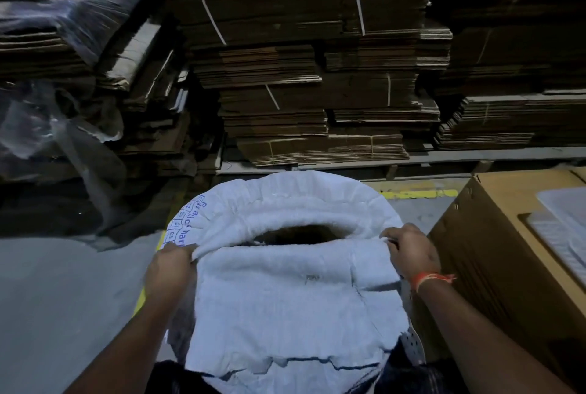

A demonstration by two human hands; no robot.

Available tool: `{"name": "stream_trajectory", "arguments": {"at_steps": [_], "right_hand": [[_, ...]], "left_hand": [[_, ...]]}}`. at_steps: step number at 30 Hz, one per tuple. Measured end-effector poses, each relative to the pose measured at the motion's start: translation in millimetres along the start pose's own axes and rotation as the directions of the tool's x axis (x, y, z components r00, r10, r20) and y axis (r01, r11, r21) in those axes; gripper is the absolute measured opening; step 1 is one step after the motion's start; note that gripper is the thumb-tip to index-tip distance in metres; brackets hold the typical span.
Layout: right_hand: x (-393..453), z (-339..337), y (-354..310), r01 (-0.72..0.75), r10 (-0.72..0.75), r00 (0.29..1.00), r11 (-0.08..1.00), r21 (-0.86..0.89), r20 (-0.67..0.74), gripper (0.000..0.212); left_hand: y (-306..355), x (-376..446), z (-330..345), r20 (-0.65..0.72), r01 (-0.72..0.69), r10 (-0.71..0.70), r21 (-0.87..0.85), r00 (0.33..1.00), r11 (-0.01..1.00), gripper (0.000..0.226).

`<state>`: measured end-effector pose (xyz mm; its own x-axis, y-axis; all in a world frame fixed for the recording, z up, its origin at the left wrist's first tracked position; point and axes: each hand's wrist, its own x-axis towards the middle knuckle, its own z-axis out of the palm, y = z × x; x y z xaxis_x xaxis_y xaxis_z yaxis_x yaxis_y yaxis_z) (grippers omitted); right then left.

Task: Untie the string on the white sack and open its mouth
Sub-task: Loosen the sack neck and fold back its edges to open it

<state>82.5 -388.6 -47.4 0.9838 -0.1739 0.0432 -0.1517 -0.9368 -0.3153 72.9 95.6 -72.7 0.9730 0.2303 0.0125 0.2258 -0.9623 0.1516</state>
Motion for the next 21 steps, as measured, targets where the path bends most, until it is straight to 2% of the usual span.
{"name": "stream_trajectory", "arguments": {"at_steps": [3,5,6,7,9,11,12,13,14,16,17,19,21], "right_hand": [[-4.4,0.7,6.5,-0.064,0.064,0.998,0.998,-0.008,0.015,0.022],[-10.6,-1.3,-4.0,-0.095,0.094,0.995,0.995,0.028,0.009,0.02],[-16.6,-3.7,-12.7,-0.099,0.102,0.994,0.992,0.074,-0.044,0.022],[-26.3,-6.7,-24.1,-0.084,0.103,0.986,0.986,0.141,-0.134,0.026],[-57.9,-14.8,-57.4,-0.015,0.102,0.947,0.961,0.276,-0.306,0.029],[-95.1,-17.0,-99.7,0.013,0.129,0.941,0.911,0.413,-0.313,0.031],[-109.1,-11.7,-119.0,-0.025,0.154,0.953,0.896,0.442,-0.259,0.036],[-118.0,-1.4,-135.0,-0.083,0.182,0.965,0.894,0.441,-0.187,0.045],[-122.3,9.9,-148.9,-0.146,0.211,0.971,0.891,0.43,-0.108,0.055],[-120.7,30.0,-168.4,-0.256,0.261,0.964,0.872,0.417,0.046,0.07],[-117.8,38.2,-174.1,-0.279,0.261,0.96,0.869,0.409,0.099,0.073],[-110.4,49.6,-178.9,-0.275,0.236,0.961,0.885,0.375,0.146,0.067],[-103.0,56.9,-175.1,-0.246,0.204,0.967,0.908,0.34,0.154,0.053]], "left_hand": [[-6.1,3.4,-11.2,0.084,-0.02,0.02,0.003,0.996,1.0,0.027],[3.1,12.7,-29.1,0.197,-0.114,0.141,-0.144,0.97,0.983,0.028],[9.0,16.1,-43.4,0.235,-0.189,0.249,-0.249,0.94,0.95,0.029],[14.4,18.9,-59.7,0.255,-0.238,0.349,-0.381,0.902,0.893,0.036],[26.8,26.1,-87.3,0.27,-0.193,0.457,-0.646,0.847,0.739,0.058],[46.2,38.5,-102.3,0.169,-0.203,0.477,-0.748,0.862,0.632,0.055],[59.0,48.1,-103.9,0.097,-0.273,0.482,-0.72,0.871,0.638,0.05],[70.4,58.5,-99.5,0.059,-0.339,0.495,-0.658,0.867,0.672,0.054],[81.5,68.8,-93.7,0.085,-0.397,0.528,-0.562,0.845,0.726,0.068],[95.5,88.3,-74.4,0.264,-0.5,0.595,-0.35,0.759,0.792,0.096],[99.9,95.1,-63.6,0.366,-0.561,0.618,-0.259,0.696,0.786,0.101],[107.9,97.6,-48.6,0.513,-0.68,0.64,-0.14,0.572,0.72,0.097],[119.3,94.4,-37.9,0.534,-0.772,0.672,-0.056,0.513,0.633,0.089]]}}
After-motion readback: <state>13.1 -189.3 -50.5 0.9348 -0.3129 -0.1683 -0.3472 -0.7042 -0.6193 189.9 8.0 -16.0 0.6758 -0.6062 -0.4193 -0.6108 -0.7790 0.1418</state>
